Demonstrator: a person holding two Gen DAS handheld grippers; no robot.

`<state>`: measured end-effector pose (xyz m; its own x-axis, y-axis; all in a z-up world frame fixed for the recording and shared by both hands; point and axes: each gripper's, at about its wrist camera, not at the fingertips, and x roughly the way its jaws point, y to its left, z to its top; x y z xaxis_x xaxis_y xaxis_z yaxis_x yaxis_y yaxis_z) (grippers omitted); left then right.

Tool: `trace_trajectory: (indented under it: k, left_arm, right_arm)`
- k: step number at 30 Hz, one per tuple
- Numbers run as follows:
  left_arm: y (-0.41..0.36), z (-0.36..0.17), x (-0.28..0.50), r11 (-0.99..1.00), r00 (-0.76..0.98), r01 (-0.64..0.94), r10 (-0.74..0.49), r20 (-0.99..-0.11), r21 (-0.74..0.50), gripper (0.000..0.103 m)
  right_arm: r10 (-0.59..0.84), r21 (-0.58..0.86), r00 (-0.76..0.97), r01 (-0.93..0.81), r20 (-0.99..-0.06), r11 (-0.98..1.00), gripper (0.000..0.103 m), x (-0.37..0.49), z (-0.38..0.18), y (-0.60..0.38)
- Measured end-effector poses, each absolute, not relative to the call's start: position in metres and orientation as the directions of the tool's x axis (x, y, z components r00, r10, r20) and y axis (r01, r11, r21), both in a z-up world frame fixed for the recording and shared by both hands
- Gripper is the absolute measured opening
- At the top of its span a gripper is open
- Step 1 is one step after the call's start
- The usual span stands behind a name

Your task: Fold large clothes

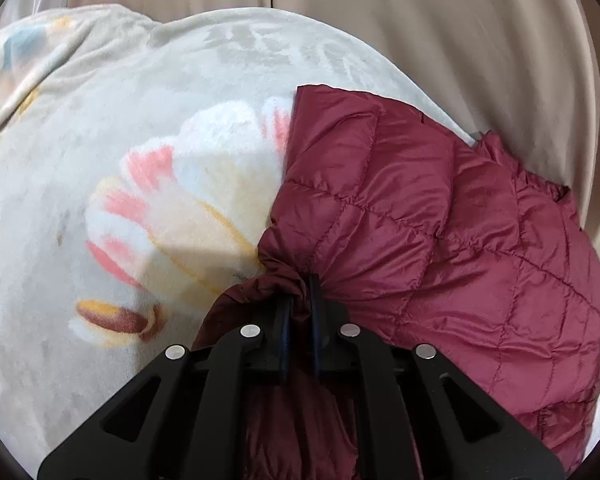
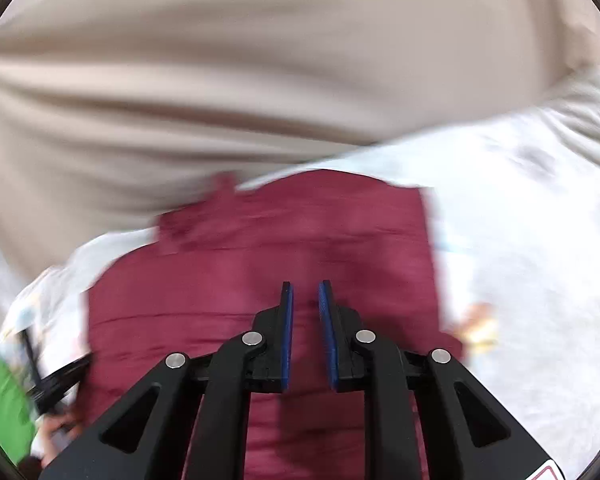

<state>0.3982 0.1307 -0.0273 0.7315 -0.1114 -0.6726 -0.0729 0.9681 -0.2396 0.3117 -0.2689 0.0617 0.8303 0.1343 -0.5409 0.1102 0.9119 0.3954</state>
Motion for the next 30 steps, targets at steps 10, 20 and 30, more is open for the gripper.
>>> trace_trajectory:
  k: [10,20,30]
  left_arm:
    - [0.139,-0.029,0.4,0.946,0.733,-0.066,-0.17,-0.659,-0.318,0.008]
    - [0.153,-0.031,0.395,0.92,0.732,-0.06,-0.223,-0.643,-0.387,0.01]
    - [0.228,-0.013,0.283,0.879,0.666,-0.014,-0.348,-0.66,-0.477,0.046]
  right_arm:
    - [0.174,0.103,0.723,-0.142,-0.668,0.984,0.0,0.378,0.017,-0.156]
    - [-0.091,0.285,0.731,0.373,-0.676,0.883,0.007,0.262,-0.004,-0.38]
    - [0.061,0.378,0.715,0.293,-0.696,0.878,0.05,0.062,-0.002,-0.354]
